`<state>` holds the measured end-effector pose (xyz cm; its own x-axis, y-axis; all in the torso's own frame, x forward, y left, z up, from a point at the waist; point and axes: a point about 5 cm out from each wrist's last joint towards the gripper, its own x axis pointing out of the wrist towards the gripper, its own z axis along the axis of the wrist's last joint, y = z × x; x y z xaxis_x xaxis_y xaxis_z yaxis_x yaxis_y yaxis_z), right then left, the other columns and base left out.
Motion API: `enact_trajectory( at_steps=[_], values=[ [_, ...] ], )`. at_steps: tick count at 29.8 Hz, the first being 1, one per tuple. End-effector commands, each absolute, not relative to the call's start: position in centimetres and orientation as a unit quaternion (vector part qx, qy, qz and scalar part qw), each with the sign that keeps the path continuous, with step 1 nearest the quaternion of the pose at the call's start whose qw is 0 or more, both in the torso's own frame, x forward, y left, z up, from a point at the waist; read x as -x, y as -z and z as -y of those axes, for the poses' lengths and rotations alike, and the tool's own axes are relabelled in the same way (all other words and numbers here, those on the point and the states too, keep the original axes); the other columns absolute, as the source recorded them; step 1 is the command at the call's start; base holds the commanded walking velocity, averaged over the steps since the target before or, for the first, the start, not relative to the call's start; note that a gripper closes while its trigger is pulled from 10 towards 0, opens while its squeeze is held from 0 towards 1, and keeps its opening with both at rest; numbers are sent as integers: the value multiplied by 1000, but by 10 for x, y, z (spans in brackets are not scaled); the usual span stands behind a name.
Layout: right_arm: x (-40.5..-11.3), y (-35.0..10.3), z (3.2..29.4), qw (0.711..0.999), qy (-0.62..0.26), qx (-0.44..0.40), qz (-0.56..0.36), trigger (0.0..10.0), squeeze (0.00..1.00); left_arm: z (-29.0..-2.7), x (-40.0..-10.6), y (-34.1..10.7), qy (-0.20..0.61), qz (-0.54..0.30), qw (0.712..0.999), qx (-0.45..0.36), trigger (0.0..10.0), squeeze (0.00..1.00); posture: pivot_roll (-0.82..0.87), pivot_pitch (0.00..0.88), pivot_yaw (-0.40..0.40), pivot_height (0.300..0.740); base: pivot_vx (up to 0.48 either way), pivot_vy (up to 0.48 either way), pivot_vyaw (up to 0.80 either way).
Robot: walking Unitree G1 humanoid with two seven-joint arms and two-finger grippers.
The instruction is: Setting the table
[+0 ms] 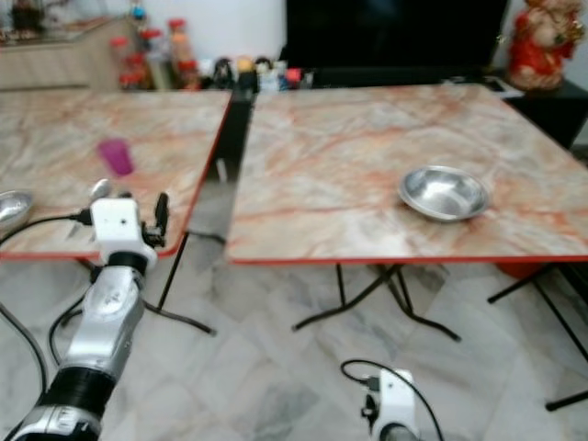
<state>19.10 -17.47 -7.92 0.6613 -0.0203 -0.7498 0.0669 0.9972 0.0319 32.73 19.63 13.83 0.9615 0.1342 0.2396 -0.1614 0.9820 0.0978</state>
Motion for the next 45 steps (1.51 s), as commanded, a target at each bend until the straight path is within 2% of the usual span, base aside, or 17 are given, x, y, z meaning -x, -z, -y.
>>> enact_trajectory(
  at_steps=[1, 16, 22, 26, 31, 45],
  values=[
    [-192, 77, 187, 912, 36, -19, -408, 10000, 0, -186, -330, -144, -61, 128, 988, -57, 10000, 0, 32, 0, 26, 740, 0, 480, 0],
    [-192, 78, 185, 911, 34, -19, -409, 10000, 0, -201, -318, -97, -64, 44, 993, -86, 10000, 0, 42, 0, 36, 740, 0, 480, 0],
    [-192, 78, 185, 911, 37, -21, -409, 10000, 0, -213, -303, -58, -76, -40, 991, -98, 10000, 0, 46, 0, 33, 740, 0, 101, 0],
    [-193, 77, 185, 912, 38, -22, -409, 10000, 0, -227, -280, -15, -91, -148, 979, -102, 10000, 0, 47, 0, 32, 740, 0, 0, 0],
    [-193, 77, 185, 912, 38, -22, -409, 10000, 0, -236, -251, 18, -102, -239, 961, -94, 10000, 0, 51, 0, 29, 740, 0, 0, 0],
    [-195, 76, 185, 912, 39, -22, -407, 10000, 0, -230, -214, 56, -103, -363, 925, -53, 10000, 0, 42, 0, 35, 740, 0, 40, 0]
  ],
)
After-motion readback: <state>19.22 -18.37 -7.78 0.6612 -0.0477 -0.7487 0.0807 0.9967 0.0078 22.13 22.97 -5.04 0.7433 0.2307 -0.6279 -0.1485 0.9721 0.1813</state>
